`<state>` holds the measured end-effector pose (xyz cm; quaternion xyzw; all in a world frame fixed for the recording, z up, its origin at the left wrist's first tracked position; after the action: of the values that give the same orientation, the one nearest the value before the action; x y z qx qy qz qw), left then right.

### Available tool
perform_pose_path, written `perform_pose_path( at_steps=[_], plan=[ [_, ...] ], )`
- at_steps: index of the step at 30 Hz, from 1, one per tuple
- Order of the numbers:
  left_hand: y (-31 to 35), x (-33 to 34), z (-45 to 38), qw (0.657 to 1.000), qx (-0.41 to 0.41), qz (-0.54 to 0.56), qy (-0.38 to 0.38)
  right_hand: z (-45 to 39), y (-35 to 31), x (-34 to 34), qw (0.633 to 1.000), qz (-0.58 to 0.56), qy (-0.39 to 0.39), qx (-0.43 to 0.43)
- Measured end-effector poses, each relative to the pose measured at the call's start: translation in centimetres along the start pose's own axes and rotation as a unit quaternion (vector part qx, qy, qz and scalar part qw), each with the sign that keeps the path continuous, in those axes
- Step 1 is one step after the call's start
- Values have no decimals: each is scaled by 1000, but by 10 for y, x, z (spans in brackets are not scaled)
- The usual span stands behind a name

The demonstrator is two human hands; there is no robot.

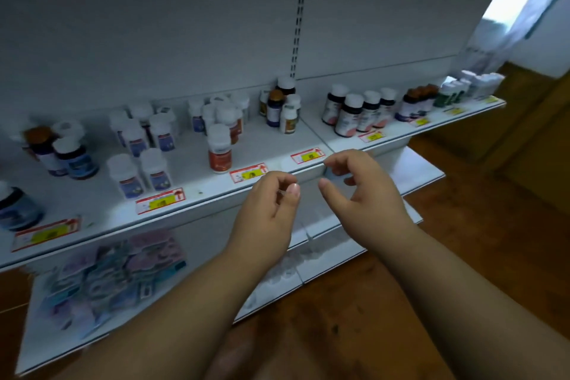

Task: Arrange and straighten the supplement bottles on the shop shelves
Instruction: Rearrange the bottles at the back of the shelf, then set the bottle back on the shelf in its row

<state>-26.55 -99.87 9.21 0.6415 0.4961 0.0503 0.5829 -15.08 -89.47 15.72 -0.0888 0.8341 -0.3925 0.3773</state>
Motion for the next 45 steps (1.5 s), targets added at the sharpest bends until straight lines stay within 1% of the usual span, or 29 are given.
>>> perform_pose_path(
  at_steps=[3, 7, 11, 17, 19, 22, 25, 28, 30, 32, 35, 37, 42, 45],
  plan=[
    [8, 27, -21, 1000, 3, -4, -7, -20, 24, -16, 1000, -20, -2, 7],
    [6, 55, -61, 1000, -3, 0, -2, -57, 64, -21, 999, -43, 5, 23],
    [-13, 76, -105, 999, -37, 2, 2, -98, 105, -10, 998, -40, 1, 38],
    [-33, 94, -160, 997, -81, -13, -9, -156, 153, 6, 997, -56, -35, 49],
    [-40, 94, -171, 994, -105, -9, 2, -176, 166, 12, 995, -65, -55, 51],
    [-55, 92, -189, 989, -139, -29, 41, -212, 184, 29, 993, -70, -84, 40],
    [-68, 94, -200, 982, -158, -55, 89, -244, 201, 55, 989, -63, -130, 14],
    [-76, 96, -202, 973, -183, -67, 120, -263, 215, 81, 984, -40, -173, -28],
    [-80, 93, -204, 965, -202, -81, 144, -274, 223, 99, 977, -32, -208, -35],
    [-84, 89, -205, 956, -223, -81, 173, -281, 229, 119, 964, -35, -262, -26],
    [-88, 91, -206, 951, -235, -79, 184, -282, 230, 138, 948, 18, -311, -61],
    [-89, 94, -208, 953, -232, -89, 176, -282, 227, 141, 947, 35, -309, -84],
    [-97, 89, -212, 948, -246, -74, 187, -287, 218, 135, 964, 56, -241, -100],
    [-103, 85, -208, 948, -253, -68, 179, -287, 211, 138, 963, 52, -243, -105]
  ],
)
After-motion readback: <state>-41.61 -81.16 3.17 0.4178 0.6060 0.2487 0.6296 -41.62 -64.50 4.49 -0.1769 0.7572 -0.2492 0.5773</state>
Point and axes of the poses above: each hand's wrist, its own z-axis away from the middle knuckle, its own x-axis out of the palm, y = z × x, the point moved 9 cm from there along -z, towards the middle knuckle, and after that the axes turned 11 degrees about -z, right-handed, at the moved point
